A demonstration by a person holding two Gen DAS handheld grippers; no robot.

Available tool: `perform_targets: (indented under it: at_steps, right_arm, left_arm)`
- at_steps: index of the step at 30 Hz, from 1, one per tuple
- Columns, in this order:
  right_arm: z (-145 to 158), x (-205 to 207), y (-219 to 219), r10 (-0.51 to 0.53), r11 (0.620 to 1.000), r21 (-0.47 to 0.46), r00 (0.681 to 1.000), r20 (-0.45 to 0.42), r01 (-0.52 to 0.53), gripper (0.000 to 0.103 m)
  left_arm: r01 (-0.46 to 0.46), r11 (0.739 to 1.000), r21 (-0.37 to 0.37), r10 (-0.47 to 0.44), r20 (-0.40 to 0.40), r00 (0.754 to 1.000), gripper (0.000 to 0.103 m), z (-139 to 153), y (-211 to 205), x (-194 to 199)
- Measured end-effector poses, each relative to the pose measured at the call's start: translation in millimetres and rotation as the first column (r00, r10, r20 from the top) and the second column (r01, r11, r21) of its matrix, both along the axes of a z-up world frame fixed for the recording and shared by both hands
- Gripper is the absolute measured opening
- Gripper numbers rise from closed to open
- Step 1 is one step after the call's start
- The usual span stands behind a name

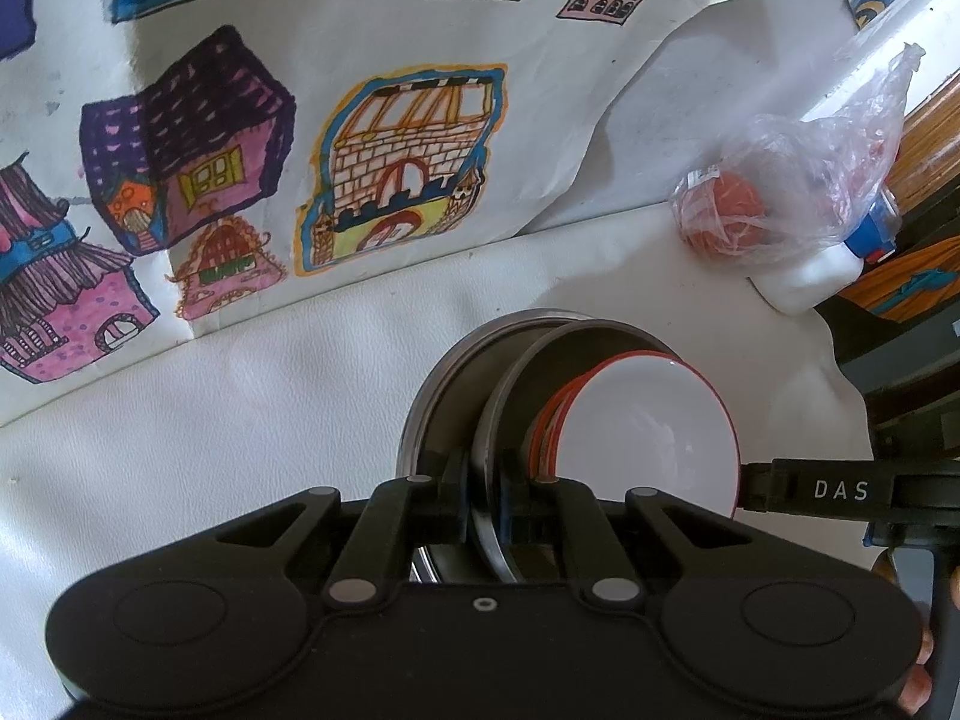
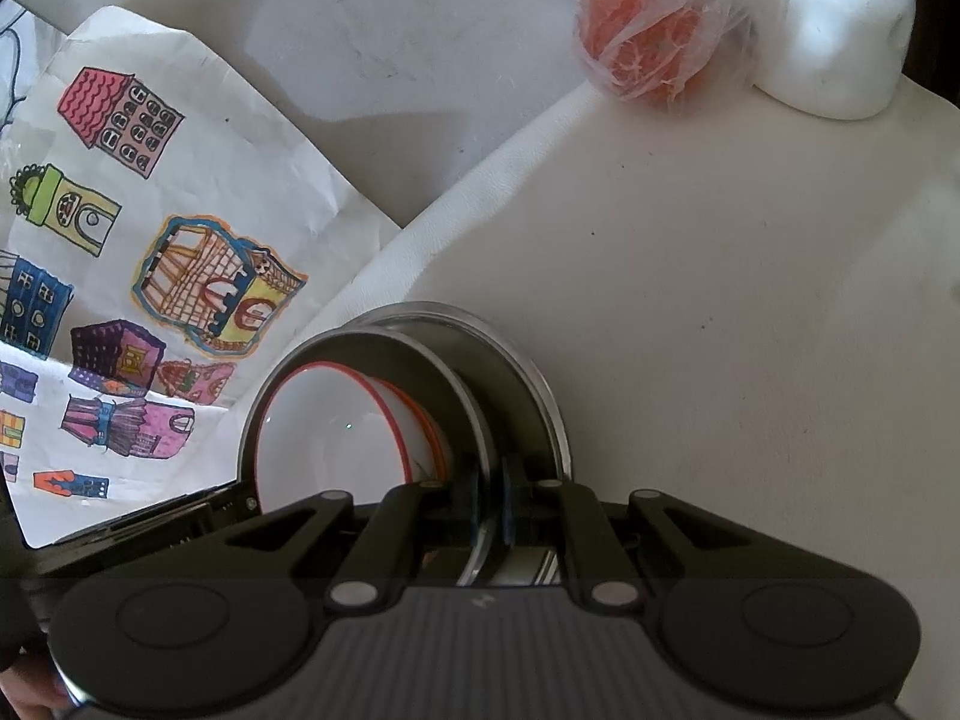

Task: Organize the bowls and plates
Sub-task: 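Lower the steel bowl stack into the steel plate with both tools, then open both tools to release the steel bowl rim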

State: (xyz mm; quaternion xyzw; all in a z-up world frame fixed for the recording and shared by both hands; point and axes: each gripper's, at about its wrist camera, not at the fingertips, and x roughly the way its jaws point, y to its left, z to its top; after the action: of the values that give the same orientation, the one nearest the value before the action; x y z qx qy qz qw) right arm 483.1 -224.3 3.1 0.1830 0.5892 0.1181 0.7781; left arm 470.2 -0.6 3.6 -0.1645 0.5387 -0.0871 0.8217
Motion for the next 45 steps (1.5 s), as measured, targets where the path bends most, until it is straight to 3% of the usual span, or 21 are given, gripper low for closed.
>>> perform_targets:
  at_steps: [8, 17, 22, 24, 28, 30, 34, 38, 45]
  right_arm:
    - [17.5, -1.5, -4.8, -0.009, 1.000, -0.016, 0.997, 0.070, 0.010, 0.018]
    - [23.1, -7.2, -8.4, -0.023, 1.000, -0.005, 0.997, 0.080, 0.024, 0.031]
    - [30.2, -12.1, -10.4, -0.032, 0.999, -0.007, 0.995, 0.095, 0.033, 0.033]
    - [35.0, -15.4, -11.0, -0.035, 0.999, -0.012, 0.994, 0.108, 0.037, 0.036]
    - [44.6, -24.0, -12.2, -0.038, 0.999, 0.004, 0.992, 0.124, 0.038, 0.046]
    - [50.7, -30.2, -11.5, -0.036, 0.999, -0.004, 0.990, 0.139, 0.037, 0.050]
    - [63.7, -43.4, -13.3, -0.044, 0.999, -0.005, 0.984, 0.171, 0.046, 0.056]
    - [79.4, -58.6, -15.9, -0.052, 0.999, -0.004, 0.975, 0.214, 0.054, 0.064]
    - [105.5, -96.7, -13.7, -0.040, 0.999, -0.009, 0.952, 0.305, 0.045, 0.081]
  left_arm:
    - [0.004, 1.000, 0.007, -0.004, -0.002, 1.000, 0.009, 0.0, -0.9, -1.1]
    - [-0.004, 1.000, 0.020, 0.005, -0.009, 1.000, 0.010, 3.2, -1.1, -5.2]
    - [-0.025, 0.999, 0.031, 0.023, 0.038, 0.999, 0.011, 17.8, 4.4, -11.4]
    - [-0.025, 0.999, 0.034, 0.023, 0.055, 0.998, 0.016, 24.0, 5.3, -14.0]
    - [-0.026, 0.998, 0.050, 0.022, 0.089, 0.996, 0.016, 34.0, 4.2, -21.3]
    - [-0.025, 0.999, 0.043, 0.020, 0.100, 0.995, 0.025, 38.5, 4.7, -25.4]
    - [-0.021, 0.999, 0.046, 0.015, 0.132, 0.991, 0.029, 49.1, 4.1, -36.6]
    - [-0.028, 0.998, 0.052, 0.018, 0.174, 0.985, 0.040, 63.1, 3.5, -50.1]
    - [-0.037, 0.996, 0.076, 0.015, 0.273, 0.962, 0.061, 90.3, 4.0, -84.4]
